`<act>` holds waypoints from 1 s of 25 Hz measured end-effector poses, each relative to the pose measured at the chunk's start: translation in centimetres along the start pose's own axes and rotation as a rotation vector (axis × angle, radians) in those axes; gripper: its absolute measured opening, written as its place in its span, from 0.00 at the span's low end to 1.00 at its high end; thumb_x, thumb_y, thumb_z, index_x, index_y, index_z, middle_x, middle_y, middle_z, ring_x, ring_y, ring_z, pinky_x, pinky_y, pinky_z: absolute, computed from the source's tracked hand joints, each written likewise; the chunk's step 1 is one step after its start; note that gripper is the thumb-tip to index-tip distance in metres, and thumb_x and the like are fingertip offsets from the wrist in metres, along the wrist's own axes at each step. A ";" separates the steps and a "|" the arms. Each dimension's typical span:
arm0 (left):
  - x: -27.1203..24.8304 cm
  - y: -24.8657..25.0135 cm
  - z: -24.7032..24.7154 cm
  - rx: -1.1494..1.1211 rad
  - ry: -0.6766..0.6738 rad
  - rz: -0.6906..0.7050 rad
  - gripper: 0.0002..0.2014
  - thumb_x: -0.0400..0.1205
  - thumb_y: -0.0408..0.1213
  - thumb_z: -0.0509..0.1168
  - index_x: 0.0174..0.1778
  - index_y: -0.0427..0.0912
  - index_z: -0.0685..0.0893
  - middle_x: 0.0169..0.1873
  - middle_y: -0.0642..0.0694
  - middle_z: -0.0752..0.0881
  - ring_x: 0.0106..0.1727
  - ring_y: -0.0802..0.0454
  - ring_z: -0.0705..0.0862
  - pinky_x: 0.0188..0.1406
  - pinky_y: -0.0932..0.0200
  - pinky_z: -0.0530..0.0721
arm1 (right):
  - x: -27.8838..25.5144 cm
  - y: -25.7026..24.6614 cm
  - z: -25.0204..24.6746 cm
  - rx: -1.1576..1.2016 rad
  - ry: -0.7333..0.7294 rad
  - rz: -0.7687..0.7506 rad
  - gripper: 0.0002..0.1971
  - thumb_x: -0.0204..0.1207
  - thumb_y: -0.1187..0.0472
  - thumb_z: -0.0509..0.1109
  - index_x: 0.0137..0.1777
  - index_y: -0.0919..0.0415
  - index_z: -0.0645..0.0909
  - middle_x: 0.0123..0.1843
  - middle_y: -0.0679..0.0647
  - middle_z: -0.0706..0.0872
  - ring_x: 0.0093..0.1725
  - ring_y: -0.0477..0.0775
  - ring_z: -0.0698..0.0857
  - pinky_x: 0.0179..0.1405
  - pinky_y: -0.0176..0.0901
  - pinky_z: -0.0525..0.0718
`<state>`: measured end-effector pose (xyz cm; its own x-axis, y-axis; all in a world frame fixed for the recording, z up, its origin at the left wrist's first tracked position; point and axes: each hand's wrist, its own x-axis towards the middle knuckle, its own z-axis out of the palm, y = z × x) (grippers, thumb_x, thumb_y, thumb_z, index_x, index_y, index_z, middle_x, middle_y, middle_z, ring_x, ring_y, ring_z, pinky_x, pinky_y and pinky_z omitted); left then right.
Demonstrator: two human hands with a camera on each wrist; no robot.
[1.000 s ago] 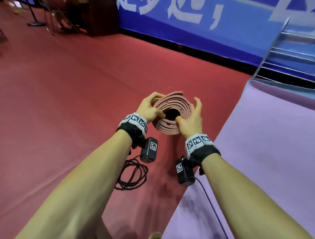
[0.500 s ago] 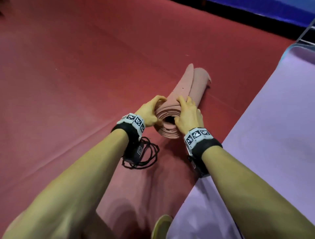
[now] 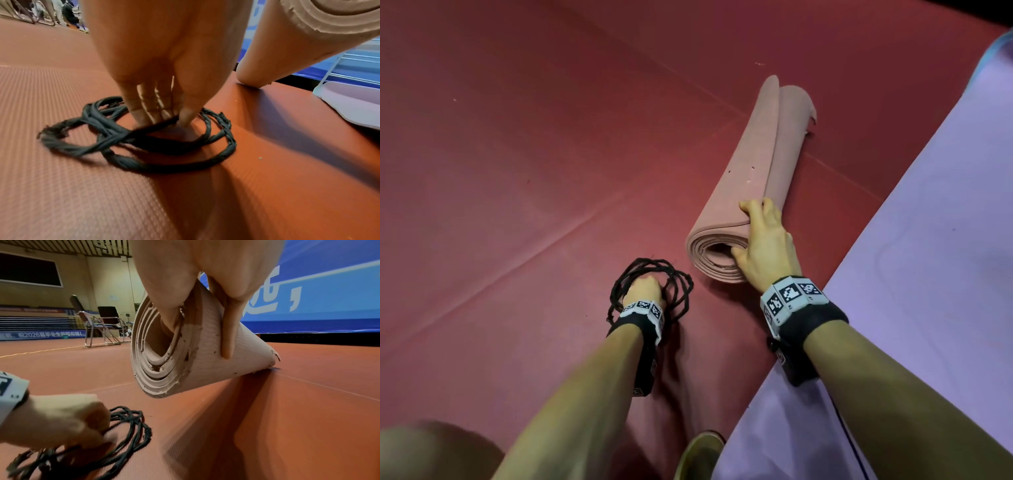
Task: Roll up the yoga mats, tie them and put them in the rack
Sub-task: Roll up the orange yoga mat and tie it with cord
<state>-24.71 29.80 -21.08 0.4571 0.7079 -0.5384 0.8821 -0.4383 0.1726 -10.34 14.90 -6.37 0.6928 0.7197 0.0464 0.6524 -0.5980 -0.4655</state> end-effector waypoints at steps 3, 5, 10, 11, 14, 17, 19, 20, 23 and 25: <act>-1.1 0.3 -1.8 -0.175 0.179 -0.052 0.16 0.82 0.35 0.61 0.65 0.39 0.81 0.58 0.33 0.86 0.60 0.33 0.84 0.56 0.46 0.82 | -0.8 0.2 -0.5 0.013 -0.004 0.020 0.32 0.69 0.66 0.78 0.71 0.57 0.71 0.75 0.58 0.68 0.67 0.65 0.79 0.53 0.55 0.82; -1.9 0.6 -4.6 -0.379 0.283 -0.083 0.13 0.83 0.36 0.62 0.60 0.35 0.81 0.55 0.31 0.86 0.59 0.30 0.83 0.55 0.46 0.81 | -1.3 -0.5 -1.2 0.025 -0.012 0.023 0.31 0.68 0.65 0.79 0.71 0.56 0.71 0.85 0.60 0.58 0.73 0.66 0.76 0.56 0.55 0.82; -7.1 3.7 -13.9 -0.849 0.385 0.202 0.06 0.80 0.30 0.66 0.38 0.39 0.78 0.31 0.40 0.86 0.33 0.42 0.87 0.28 0.64 0.84 | -2.6 -3.3 -5.1 -0.044 0.000 -0.035 0.26 0.68 0.66 0.77 0.64 0.57 0.73 0.89 0.54 0.46 0.78 0.63 0.72 0.54 0.54 0.84; -8.6 4.5 -15.5 -0.869 0.390 0.274 0.05 0.80 0.29 0.66 0.39 0.40 0.79 0.31 0.41 0.85 0.30 0.45 0.85 0.22 0.68 0.80 | -2.7 -3.9 -6.2 -0.067 -0.004 -0.047 0.25 0.68 0.65 0.77 0.64 0.57 0.73 0.88 0.54 0.51 0.77 0.62 0.73 0.54 0.55 0.84; -13.3 6.9 -19.5 -0.827 0.437 0.503 0.03 0.79 0.34 0.70 0.40 0.44 0.84 0.27 0.48 0.84 0.28 0.51 0.80 0.29 0.66 0.77 | -3.3 -5.9 -9.4 -0.170 -0.025 -0.036 0.25 0.70 0.58 0.77 0.64 0.54 0.72 0.69 0.56 0.79 0.60 0.66 0.84 0.50 0.52 0.80; -17.8 8.3 -22.4 -0.735 0.474 0.691 0.01 0.78 0.38 0.72 0.43 0.48 0.89 0.32 0.53 0.86 0.33 0.60 0.80 0.37 0.68 0.76 | -4.3 -8.8 -12.8 -0.225 0.058 -0.032 0.26 0.72 0.57 0.73 0.70 0.55 0.72 0.57 0.59 0.87 0.55 0.68 0.86 0.47 0.51 0.80; -20.5 8.8 -23.9 -0.674 0.554 0.799 0.05 0.79 0.39 0.73 0.49 0.46 0.91 0.36 0.52 0.82 0.35 0.66 0.78 0.38 0.76 0.71 | -4.8 -10.3 -14.9 -0.162 0.118 0.000 0.34 0.73 0.58 0.72 0.78 0.60 0.62 0.56 0.63 0.88 0.54 0.70 0.86 0.45 0.52 0.79; -21.7 8.9 -24.7 -0.651 0.597 0.848 0.06 0.79 0.38 0.72 0.51 0.46 0.92 0.37 0.52 0.79 0.36 0.66 0.77 0.40 0.76 0.72 | -5.1 -11.0 -16.0 -0.111 0.149 0.017 0.40 0.73 0.59 0.72 0.82 0.62 0.55 0.57 0.64 0.87 0.54 0.70 0.86 0.45 0.52 0.78; -24.4 9.3 -26.9 -0.564 0.656 0.989 0.09 0.79 0.40 0.73 0.54 0.49 0.92 0.41 0.48 0.78 0.43 0.56 0.78 0.46 0.62 0.76 | -5.7 -12.2 -19.1 0.001 0.238 0.029 0.44 0.72 0.59 0.70 0.86 0.51 0.52 0.56 0.63 0.88 0.56 0.71 0.86 0.49 0.54 0.82; -25.9 9.8 -27.8 -0.475 0.671 1.074 0.10 0.78 0.44 0.72 0.54 0.51 0.92 0.43 0.49 0.81 0.46 0.52 0.81 0.49 0.57 0.80 | -5.8 -12.8 -21.5 0.084 0.299 0.074 0.28 0.72 0.59 0.68 0.74 0.48 0.73 0.56 0.64 0.88 0.59 0.72 0.84 0.54 0.55 0.84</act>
<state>-24.79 22.59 17.53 0.7865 0.3308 0.5216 -0.0521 -0.8059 0.5897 -16.08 10.81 18.34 0.8050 0.5323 0.2620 0.5781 -0.6045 -0.5481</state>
